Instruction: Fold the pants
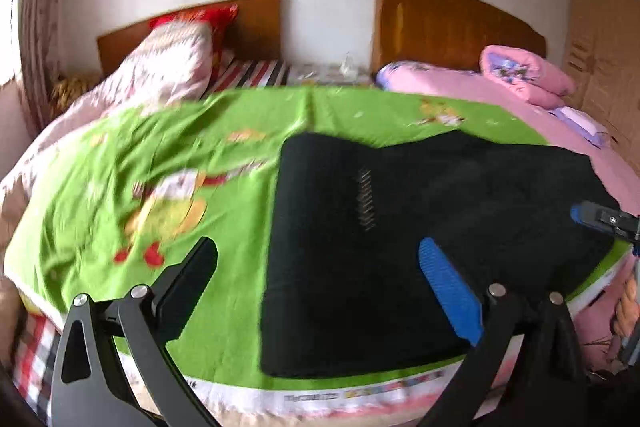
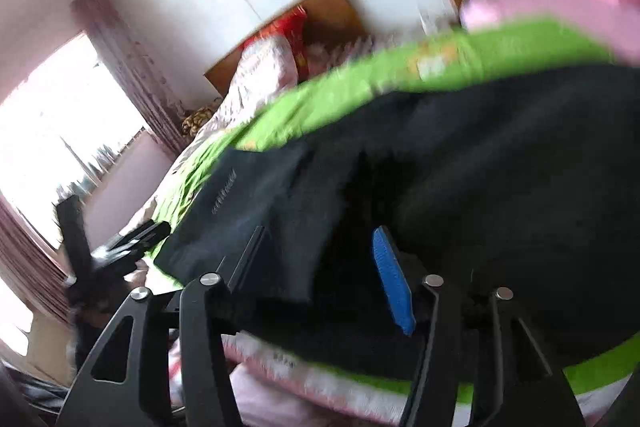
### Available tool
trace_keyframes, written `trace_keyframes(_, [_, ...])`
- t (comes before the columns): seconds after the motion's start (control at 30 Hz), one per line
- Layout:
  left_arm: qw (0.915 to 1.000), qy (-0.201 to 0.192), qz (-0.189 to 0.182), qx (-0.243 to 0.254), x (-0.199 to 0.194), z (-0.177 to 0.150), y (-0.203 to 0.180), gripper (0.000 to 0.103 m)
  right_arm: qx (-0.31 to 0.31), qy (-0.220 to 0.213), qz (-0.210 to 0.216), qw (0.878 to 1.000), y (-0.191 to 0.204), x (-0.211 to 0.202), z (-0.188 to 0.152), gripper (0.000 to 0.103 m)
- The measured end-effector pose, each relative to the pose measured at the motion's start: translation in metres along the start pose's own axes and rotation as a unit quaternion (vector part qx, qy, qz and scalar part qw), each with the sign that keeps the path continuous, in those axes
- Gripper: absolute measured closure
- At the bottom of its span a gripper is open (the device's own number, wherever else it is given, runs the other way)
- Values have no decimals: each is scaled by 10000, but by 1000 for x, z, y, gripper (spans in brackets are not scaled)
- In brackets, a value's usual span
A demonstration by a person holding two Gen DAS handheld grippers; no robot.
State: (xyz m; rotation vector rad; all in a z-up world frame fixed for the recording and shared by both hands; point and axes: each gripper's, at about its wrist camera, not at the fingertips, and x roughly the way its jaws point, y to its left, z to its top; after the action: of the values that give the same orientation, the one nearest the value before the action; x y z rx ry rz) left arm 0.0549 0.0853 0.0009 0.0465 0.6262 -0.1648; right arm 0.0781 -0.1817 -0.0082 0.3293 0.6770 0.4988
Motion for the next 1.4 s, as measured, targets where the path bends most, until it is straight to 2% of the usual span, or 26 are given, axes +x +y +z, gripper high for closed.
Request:
trace_keyframes(0.07, [9995,106,50,292,12,1,-16,2,-532,60,79,9985,25,9,0,48])
trace_keyframes(0.13, [9982,390,139,435,30,-5,-30,2,-956,240,116,9951,42,24,-4,49])
trace_keyframes(0.2, [9972,591,182,429,49,-14,-36,1,-1393,564,-150,9885,53,44,-12,49])
trace_keyframes(0.23, [9976,469,281,431,51,-18,-36,1,-1519,786,-377,9845,53,56,-17,51])
trace_keyframes(0.27, [9977,427,305,425,52,-20,-37,1,-1644,898,-529,9809,49,65,-22,51])
trace_keyframes(0.3, [9977,450,315,404,53,-19,-38,1,-1717,817,-469,9806,47,64,-24,51])
trace_keyframes(0.53, [9974,414,400,445,57,-23,-46,1,-1667,859,-357,9816,37,64,-34,50])
trace_keyframes(0.9, [9976,368,418,404,58,-28,-47,1,-1646,833,-260,9825,40,59,-31,50])
trace_keyframes(1.07, [9967,500,440,456,60,-24,-48,1,-1644,815,-195,9828,38,57,-32,50])
trace_keyframes(1.2, [9958,703,351,464,50,-8,-51,2,-1627,821,-143,9831,36,56,-32,50])
trace_keyframes(1.3, [9979,391,131,505,33,21,-61,2,-1603,797,-99,9838,34,56,-32,50])
trace_keyframes(1.4, [9960,590,-74,667,51,42,-72,2,-1593,787,-67,9841,33,55,-32,50])
